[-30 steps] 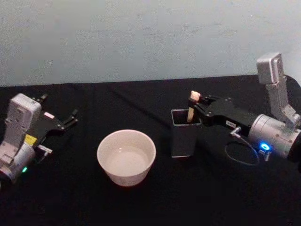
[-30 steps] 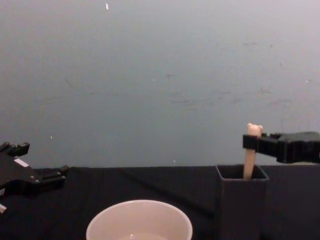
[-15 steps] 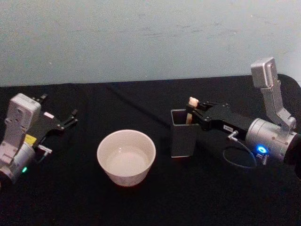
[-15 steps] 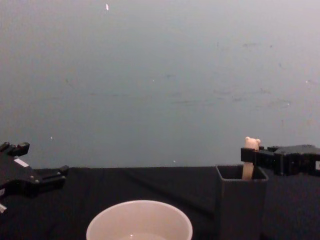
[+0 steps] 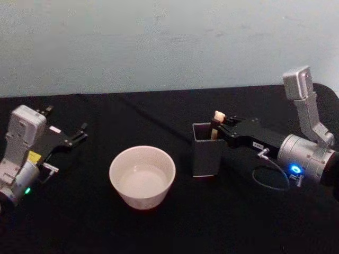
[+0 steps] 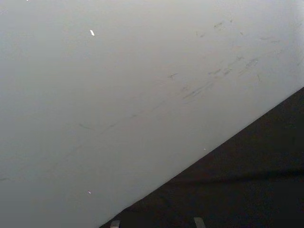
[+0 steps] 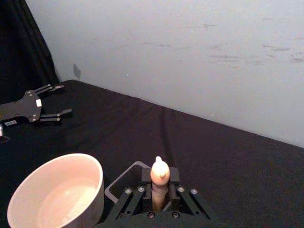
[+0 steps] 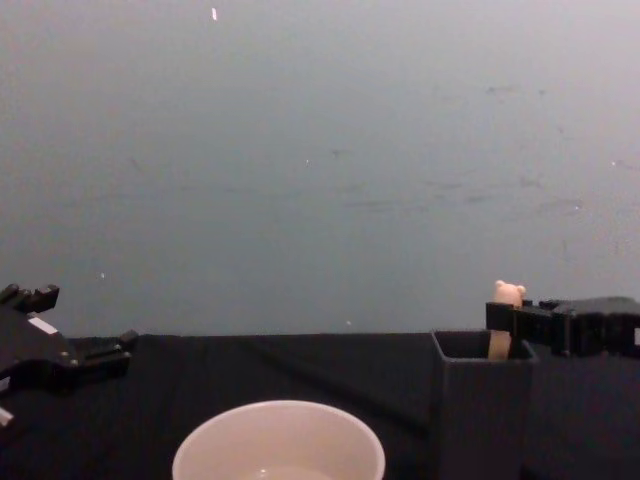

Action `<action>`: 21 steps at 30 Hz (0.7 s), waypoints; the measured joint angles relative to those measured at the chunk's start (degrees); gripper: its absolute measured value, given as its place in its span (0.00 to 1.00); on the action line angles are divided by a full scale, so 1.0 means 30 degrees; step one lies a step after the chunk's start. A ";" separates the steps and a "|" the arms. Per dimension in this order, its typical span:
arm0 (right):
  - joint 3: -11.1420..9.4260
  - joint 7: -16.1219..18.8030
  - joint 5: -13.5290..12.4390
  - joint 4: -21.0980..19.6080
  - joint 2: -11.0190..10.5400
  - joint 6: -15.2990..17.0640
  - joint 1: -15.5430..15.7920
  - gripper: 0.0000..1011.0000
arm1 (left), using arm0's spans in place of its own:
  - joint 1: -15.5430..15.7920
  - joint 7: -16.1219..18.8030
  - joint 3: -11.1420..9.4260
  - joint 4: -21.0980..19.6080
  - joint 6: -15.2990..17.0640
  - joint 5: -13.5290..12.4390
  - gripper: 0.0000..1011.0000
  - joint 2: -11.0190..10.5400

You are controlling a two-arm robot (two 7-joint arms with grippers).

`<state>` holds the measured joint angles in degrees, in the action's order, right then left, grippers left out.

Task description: Pick up the stirring spoon with one hand, stir inside the cup, then place it back in its original position.

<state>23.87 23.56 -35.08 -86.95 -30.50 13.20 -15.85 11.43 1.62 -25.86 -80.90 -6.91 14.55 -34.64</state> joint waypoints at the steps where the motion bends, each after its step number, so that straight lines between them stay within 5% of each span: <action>1: -0.0003 -0.0017 0.0003 -0.0014 -0.0004 0.0003 0.0010 0.21 | 0.0001 0.0000 0.0001 0.0002 0.0000 0.0000 0.99 -0.0001; 21: -0.0015 -0.0041 -0.0006 -0.0047 -0.0014 0.0006 0.0016 0.21 | 0.0000 0.0000 0.0001 0.0001 0.0000 0.0001 0.99 -0.0001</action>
<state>23.83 23.44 -35.10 -87.09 -30.54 13.22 -15.81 11.43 1.62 -25.86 -80.90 -6.91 14.55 -34.65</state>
